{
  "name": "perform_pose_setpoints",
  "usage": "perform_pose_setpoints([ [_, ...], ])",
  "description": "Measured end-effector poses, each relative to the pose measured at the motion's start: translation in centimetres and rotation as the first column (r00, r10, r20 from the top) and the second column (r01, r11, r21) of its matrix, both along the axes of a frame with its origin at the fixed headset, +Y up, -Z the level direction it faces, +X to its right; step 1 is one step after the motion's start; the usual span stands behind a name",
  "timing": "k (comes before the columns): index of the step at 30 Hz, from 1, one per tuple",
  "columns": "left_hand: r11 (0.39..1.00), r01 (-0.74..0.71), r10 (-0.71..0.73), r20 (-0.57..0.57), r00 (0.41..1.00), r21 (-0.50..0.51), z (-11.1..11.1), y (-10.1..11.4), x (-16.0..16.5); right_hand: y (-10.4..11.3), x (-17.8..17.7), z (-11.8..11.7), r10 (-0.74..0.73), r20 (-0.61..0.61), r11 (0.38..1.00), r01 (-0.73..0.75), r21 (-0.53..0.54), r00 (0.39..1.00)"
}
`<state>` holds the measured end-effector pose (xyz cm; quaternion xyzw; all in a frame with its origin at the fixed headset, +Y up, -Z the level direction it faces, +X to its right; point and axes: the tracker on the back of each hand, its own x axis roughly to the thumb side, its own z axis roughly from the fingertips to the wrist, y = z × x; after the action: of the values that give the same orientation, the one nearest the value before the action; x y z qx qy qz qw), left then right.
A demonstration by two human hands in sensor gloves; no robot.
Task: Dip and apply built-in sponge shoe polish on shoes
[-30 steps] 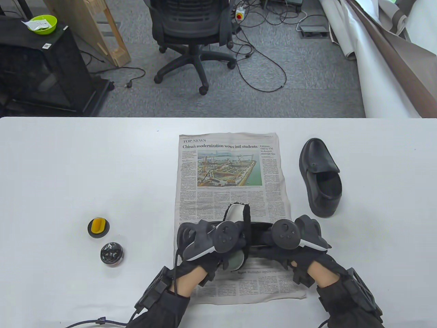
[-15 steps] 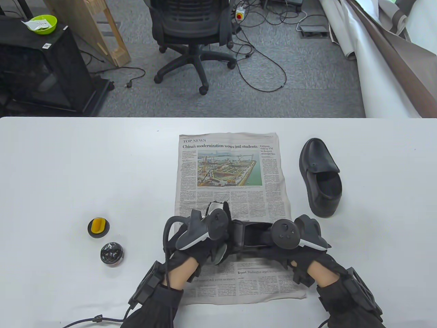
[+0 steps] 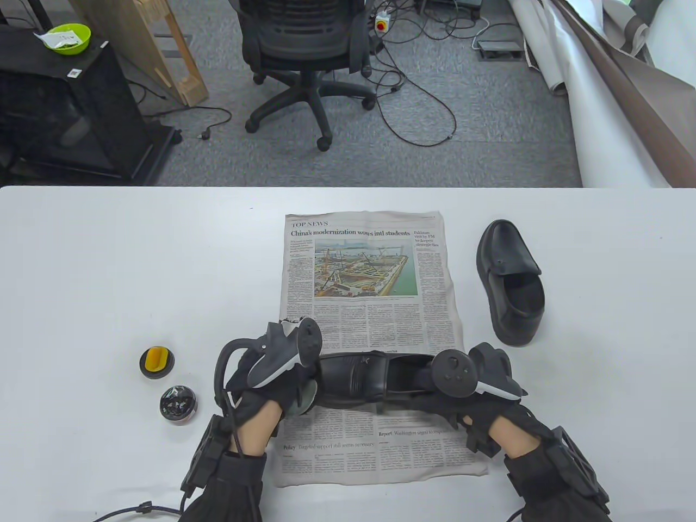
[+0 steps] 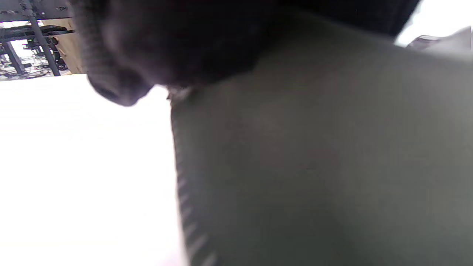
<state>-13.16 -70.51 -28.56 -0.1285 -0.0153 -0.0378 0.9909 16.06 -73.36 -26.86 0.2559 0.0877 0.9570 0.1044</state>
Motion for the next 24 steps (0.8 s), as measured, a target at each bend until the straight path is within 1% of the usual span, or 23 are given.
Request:
perform_pose_setpoints([
  [2,1.000,-0.017,0.016,0.040,0.999,0.021,0.2,0.5,0.3,0.0,0.0,0.0,-0.001,-0.001,1.000,0.001,0.000,1.000],
  [3,0.997,-0.071,0.068,0.083,0.994,0.038,0.4,0.9,0.9,0.0,0.0,0.0,-0.002,-0.003,1.000,0.002,0.001,1.000],
  [5,0.984,-0.174,0.168,0.117,0.979,0.046,0.5,1.3,2.0,0.0,-0.1,0.0,0.000,-0.008,1.000,0.000,0.003,1.000],
  [7,0.968,-0.246,0.235,0.187,0.954,0.040,0.4,1.7,4.6,0.0,0.0,0.0,-0.004,-0.012,1.000,0.004,-0.001,1.000],
  [8,0.969,-0.243,0.232,0.201,0.952,0.035,0.4,1.7,5.2,0.0,0.0,0.0,-0.004,-0.013,1.000,0.004,-0.001,1.000],
  [9,0.972,-0.233,0.220,0.223,0.950,0.032,0.1,1.7,6.4,0.0,0.0,0.0,-0.003,-0.012,1.000,0.003,0.002,1.000],
  [12,0.982,-0.190,0.181,0.238,0.954,0.015,-0.5,0.9,8.7,0.0,0.0,0.0,-0.005,-0.014,1.000,0.005,0.002,1.000],
  [13,0.985,-0.173,0.165,0.236,0.958,0.015,-0.7,0.7,9.0,0.0,0.0,0.0,-0.005,-0.016,1.000,0.005,0.001,1.000],
  [14,0.985,-0.172,0.164,0.227,0.960,0.015,-1.0,0.5,9.0,0.0,0.0,0.0,-0.005,-0.017,1.000,0.005,0.000,1.000],
  [16,0.979,-0.201,0.201,0.194,0.960,-0.025,-1.2,0.1,8.7,0.0,0.0,0.0,-0.006,-0.018,1.000,0.006,0.000,1.000],
  [17,0.980,-0.199,0.200,0.182,0.963,-0.027,-1.1,0.0,8.4,0.0,-0.1,0.0,-0.005,-0.019,1.000,0.005,0.001,1.000],
  [20,0.996,-0.092,0.091,0.171,0.981,-0.006,-1.2,-0.2,7.7,0.0,0.0,0.0,-0.004,-0.016,1.000,0.004,0.002,1.000],
  [23,0.998,-0.054,0.056,0.133,0.989,-0.023,-1.4,-0.4,6.5,0.0,-0.1,0.0,-0.001,-0.010,1.000,0.001,0.005,1.000],
  [24,1.000,-0.015,0.018,0.121,0.993,-0.024,-1.4,-0.4,5.9,0.0,0.0,0.0,-0.001,-0.009,1.000,0.002,0.004,1.000],
])
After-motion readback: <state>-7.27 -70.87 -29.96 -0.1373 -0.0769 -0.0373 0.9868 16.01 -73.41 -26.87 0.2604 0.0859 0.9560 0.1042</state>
